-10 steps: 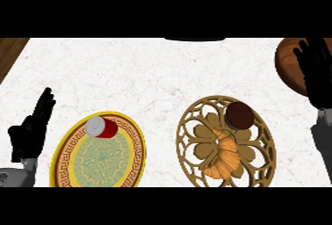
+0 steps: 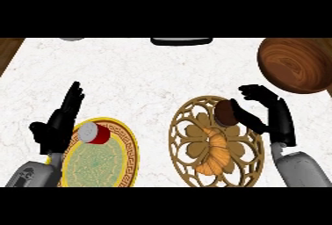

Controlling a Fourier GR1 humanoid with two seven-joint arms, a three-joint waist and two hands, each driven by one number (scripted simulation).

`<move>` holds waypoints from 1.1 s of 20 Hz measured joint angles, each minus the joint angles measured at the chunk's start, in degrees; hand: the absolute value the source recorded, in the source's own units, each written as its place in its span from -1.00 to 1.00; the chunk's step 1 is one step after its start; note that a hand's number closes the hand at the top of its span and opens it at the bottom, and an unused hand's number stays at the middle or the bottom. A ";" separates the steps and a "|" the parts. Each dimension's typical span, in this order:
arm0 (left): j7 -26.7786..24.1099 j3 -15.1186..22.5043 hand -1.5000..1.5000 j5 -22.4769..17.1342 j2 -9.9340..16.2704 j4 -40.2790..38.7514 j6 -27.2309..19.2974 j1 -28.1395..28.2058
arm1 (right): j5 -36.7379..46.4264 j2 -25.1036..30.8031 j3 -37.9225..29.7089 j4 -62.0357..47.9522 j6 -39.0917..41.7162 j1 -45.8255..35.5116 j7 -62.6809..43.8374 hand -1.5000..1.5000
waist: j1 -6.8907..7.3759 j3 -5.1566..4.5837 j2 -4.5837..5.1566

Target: Pick the croissant from the placemat and place it in the bowl

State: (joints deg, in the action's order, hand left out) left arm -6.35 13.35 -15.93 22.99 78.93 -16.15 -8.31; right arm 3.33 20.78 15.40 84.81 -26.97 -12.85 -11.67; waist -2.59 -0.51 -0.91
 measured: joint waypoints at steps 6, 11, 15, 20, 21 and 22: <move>2.25 1.73 0.00 0.12 -2.55 2.10 -1.13 -0.97 | 12.72 -11.39 7.93 9.10 -19.74 10.90 7.48 -1.00 | -0.64 0.33 -0.20; 4.33 3.10 0.00 1.00 -3.79 4.49 -2.20 -1.10 | 29.27 -14.37 14.68 16.77 -27.80 20.29 4.25 -1.00 | 0.17 0.26 0.07; 5.90 3.52 0.00 1.69 -4.08 5.98 -2.95 -1.71 | 42.18 -16.24 14.45 22.51 -25.11 26.28 -5.16 -1.00 | 0.38 0.15 0.27; 5.90 3.88 0.00 2.00 -4.62 6.44 -2.41 -1.48 | 54.51 -19.40 15.90 31.40 -14.36 29.66 -20.23 -1.00 | 1.33 0.19 0.62; 5.83 3.73 0.00 2.06 -4.54 6.24 -2.18 -1.60 | 55.91 -19.69 15.84 33.01 -11.67 29.63 -23.47 -1.00 | 1.50 0.21 0.69; 6.47 3.89 0.00 2.16 -4.67 6.56 -2.24 -1.92 | 57.45 -19.92 16.28 34.61 -9.25 29.55 -26.97 -1.00 | 1.63 0.22 0.72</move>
State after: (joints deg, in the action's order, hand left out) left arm 0.13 17.24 -13.77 18.32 85.50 -18.38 -10.23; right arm 60.78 0.86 31.67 119.42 -36.23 16.70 -38.64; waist -0.96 -0.29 -0.19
